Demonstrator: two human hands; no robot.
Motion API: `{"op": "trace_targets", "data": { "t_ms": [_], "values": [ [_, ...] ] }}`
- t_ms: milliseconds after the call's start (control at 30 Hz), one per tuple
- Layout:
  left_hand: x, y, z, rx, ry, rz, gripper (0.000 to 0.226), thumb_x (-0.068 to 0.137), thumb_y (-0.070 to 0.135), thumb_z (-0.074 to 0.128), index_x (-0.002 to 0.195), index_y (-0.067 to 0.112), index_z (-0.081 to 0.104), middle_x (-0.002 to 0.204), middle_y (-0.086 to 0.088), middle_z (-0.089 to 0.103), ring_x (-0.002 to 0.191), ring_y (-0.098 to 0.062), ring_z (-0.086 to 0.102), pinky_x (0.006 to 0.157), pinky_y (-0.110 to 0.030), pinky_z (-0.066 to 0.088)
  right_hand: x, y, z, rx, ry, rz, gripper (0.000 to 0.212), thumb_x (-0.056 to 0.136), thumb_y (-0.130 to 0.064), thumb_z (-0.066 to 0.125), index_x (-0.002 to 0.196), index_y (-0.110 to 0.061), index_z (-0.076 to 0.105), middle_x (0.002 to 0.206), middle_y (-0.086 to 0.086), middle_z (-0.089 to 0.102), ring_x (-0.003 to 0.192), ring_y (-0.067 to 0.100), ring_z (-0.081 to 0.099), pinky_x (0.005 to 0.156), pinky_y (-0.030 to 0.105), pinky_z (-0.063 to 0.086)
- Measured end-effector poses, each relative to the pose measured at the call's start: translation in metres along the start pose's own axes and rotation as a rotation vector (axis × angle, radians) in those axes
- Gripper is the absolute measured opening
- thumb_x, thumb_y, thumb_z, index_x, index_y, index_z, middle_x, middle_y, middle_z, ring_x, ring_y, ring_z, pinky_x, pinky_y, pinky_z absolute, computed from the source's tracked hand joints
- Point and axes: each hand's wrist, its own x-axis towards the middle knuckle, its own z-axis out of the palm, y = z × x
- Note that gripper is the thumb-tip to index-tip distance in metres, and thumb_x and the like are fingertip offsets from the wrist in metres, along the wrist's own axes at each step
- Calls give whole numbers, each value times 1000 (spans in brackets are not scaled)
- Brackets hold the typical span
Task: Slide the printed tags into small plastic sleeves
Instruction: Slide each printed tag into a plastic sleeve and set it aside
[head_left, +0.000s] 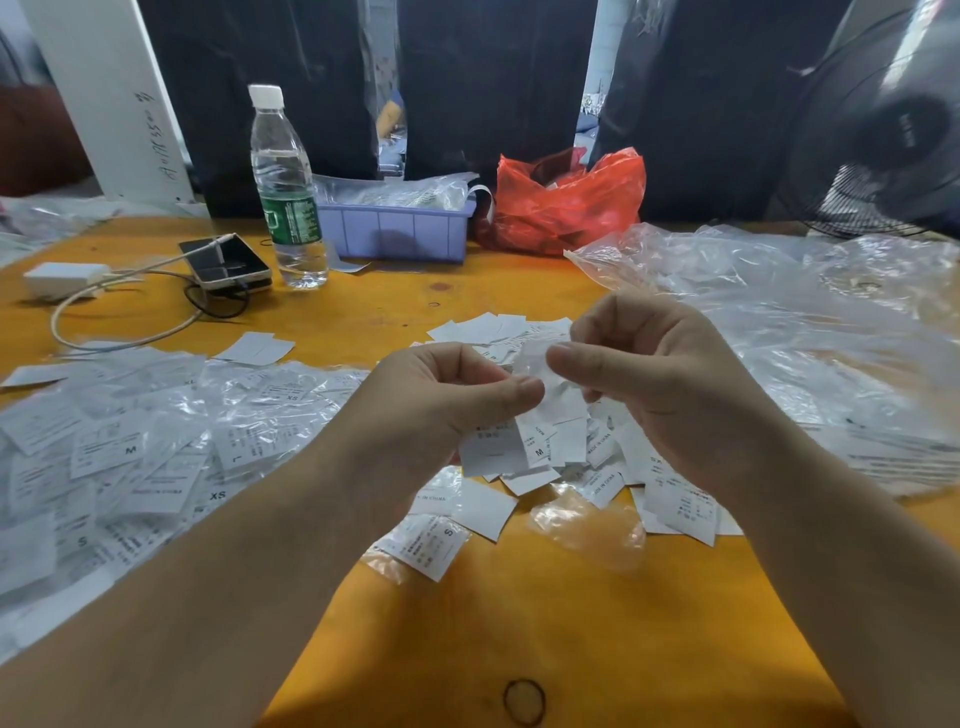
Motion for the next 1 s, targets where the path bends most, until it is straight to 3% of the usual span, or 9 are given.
{"op": "trace_targets", "data": {
  "t_ms": [100,200,300,367,467,600,833,1000],
  "values": [
    [-2,2,1,55,-30,16,27,45,37,81,59,20,65,69,-3,68,65,-15,61,61,-30,45,-2,0,4,-73,-149,-20,14,74,-30,73,78,-17,74,73,5,67,71,12,60,63,19,47],
    [-2,1,2,109,-30,29,27,41,40,80,55,22,66,66,-3,65,65,-12,58,66,-34,40,-3,1,8,-72,-203,-10,12,75,-29,75,77,-17,74,70,-7,68,68,2,61,62,13,45],
    [-1,1,1,105,-71,9,23,42,35,82,56,23,68,62,3,65,59,-8,60,63,-30,42,-2,1,6,-110,-154,12,21,73,-36,70,75,-16,74,68,-2,65,68,11,56,64,24,44],
    [0,1,-1,95,-106,-10,21,48,35,81,62,22,70,68,0,67,63,-11,62,65,-32,44,-1,2,5,-136,-134,29,26,73,-41,67,76,-16,74,70,4,64,69,17,53,66,33,44],
    [1,1,-2,64,-110,-33,12,64,33,76,67,22,71,80,-10,71,73,-24,64,67,-35,44,-1,2,5,-158,-130,46,27,75,-43,64,79,-17,73,70,6,62,67,17,52,67,32,45],
    [2,0,-1,19,-49,-29,20,82,18,69,63,24,68,73,-7,67,70,-23,61,52,-24,40,0,4,5,-162,-121,77,30,76,-44,62,79,-15,69,64,-4,58,64,14,52,66,32,46],
    [5,-3,2,10,58,22,20,85,15,66,66,21,68,77,-12,67,77,-29,58,56,-28,40,0,6,8,-246,-107,73,19,93,-26,59,79,-15,65,60,-6,56,60,12,52,63,31,48],
    [4,-1,2,-47,123,9,22,84,16,63,64,23,67,65,3,64,62,-15,58,50,-23,40,2,7,9,-169,-43,149,9,94,-17,58,90,-13,66,76,-1,64,74,15,59,70,33,53]
  ]
}}
